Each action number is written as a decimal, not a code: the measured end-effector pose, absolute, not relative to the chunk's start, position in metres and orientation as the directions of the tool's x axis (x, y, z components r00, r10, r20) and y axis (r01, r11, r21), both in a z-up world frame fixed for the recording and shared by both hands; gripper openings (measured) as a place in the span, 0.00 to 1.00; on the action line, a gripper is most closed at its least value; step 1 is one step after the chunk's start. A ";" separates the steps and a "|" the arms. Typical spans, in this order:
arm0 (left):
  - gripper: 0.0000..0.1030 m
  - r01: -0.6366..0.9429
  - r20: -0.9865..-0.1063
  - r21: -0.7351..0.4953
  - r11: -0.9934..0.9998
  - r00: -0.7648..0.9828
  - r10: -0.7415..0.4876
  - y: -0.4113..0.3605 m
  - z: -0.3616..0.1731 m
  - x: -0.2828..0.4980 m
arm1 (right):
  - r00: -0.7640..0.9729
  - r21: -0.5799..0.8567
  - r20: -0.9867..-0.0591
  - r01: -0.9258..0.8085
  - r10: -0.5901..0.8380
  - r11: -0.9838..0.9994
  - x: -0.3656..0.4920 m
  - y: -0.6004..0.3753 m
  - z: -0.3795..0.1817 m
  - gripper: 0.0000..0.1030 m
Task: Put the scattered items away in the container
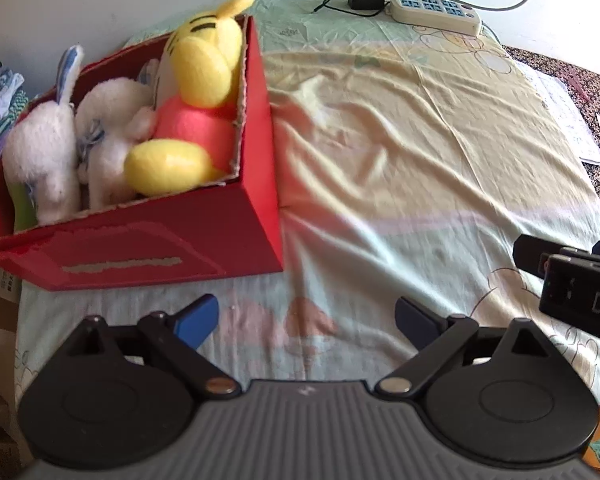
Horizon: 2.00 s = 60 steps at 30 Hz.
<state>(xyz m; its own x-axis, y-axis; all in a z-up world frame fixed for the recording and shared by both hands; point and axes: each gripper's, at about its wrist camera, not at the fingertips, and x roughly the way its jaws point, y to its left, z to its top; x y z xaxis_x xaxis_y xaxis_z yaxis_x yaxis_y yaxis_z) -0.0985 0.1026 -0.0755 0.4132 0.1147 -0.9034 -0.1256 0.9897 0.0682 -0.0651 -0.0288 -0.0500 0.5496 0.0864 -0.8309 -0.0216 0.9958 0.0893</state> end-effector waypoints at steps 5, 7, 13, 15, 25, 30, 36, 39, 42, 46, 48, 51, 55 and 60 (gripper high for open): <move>0.92 -0.139 -0.901 0.046 0.989 0.421 0.101 0.100 -0.075 -0.098 | 0.532 0.079 -0.844 -0.009 0.071 0.997 -0.060 -0.032 -0.052 0.75; 0.91 -0.139 -0.903 0.025 0.990 0.421 0.082 0.100 -0.075 -0.097 | 0.524 0.083 -0.849 -0.007 0.074 0.997 -0.060 -0.034 -0.054 0.75; 0.90 -0.136 -0.902 0.006 0.991 0.426 0.064 0.099 -0.077 -0.095 | 0.517 0.072 -0.853 -0.008 0.065 0.997 -0.059 -0.032 -0.055 0.75; 0.90 -0.141 -0.903 -0.003 0.990 0.425 0.058 0.101 -0.077 -0.094 | 0.518 0.070 -0.853 -0.004 0.061 0.998 -0.058 -0.031 -0.054 0.75; 0.95 -0.140 -0.895 -0.031 0.990 0.445 0.035 0.107 -0.072 -0.090 | 0.527 0.046 -0.849 -0.007 0.042 0.999 -0.052 -0.025 -0.047 0.75; 0.95 -0.141 -0.888 -0.028 0.990 0.458 0.040 0.111 -0.070 -0.090 | 0.527 0.050 -0.848 -0.024 0.055 0.998 -0.048 -0.018 -0.045 0.75; 0.95 -0.135 -0.888 -0.027 0.991 0.458 0.038 0.110 -0.070 -0.092 | 0.526 0.045 -0.848 -0.057 0.068 0.997 -0.045 -0.008 -0.045 0.75; 0.95 -0.144 -0.887 -0.021 0.989 0.459 0.048 0.112 -0.071 -0.093 | 0.524 0.055 -0.847 -0.069 0.083 0.996 -0.045 -0.007 -0.046 0.75; 0.95 -0.160 -0.885 -0.008 0.987 0.460 0.068 0.115 -0.070 -0.096 | 0.527 0.067 -0.844 -0.079 0.099 0.995 -0.044 -0.006 -0.046 0.75; 0.95 -0.185 -0.893 0.000 0.983 0.442 0.083 0.122 -0.073 -0.100 | 0.525 0.077 -0.843 -0.098 0.117 0.992 -0.045 -0.002 -0.049 0.75; 0.95 -0.199 -0.898 0.007 0.980 0.431 0.094 0.127 -0.075 -0.102 | 0.518 0.087 -0.845 -0.110 0.132 0.990 -0.045 0.002 -0.051 0.75; 0.95 -0.224 -0.903 0.003 0.975 0.418 0.099 0.136 -0.077 -0.105 | 0.505 0.094 -0.851 -0.129 0.147 0.987 -0.046 0.010 -0.054 0.75; 0.95 -0.242 -0.905 0.015 0.970 0.409 0.116 0.148 -0.078 -0.108 | 0.495 0.107 -0.852 -0.156 0.171 0.982 -0.048 0.021 -0.055 0.75; 0.95 -0.249 -0.906 0.018 0.968 0.406 0.121 0.167 -0.078 -0.110 | 0.488 0.113 -0.853 -0.172 0.184 0.979 -0.050 0.038 -0.054 0.75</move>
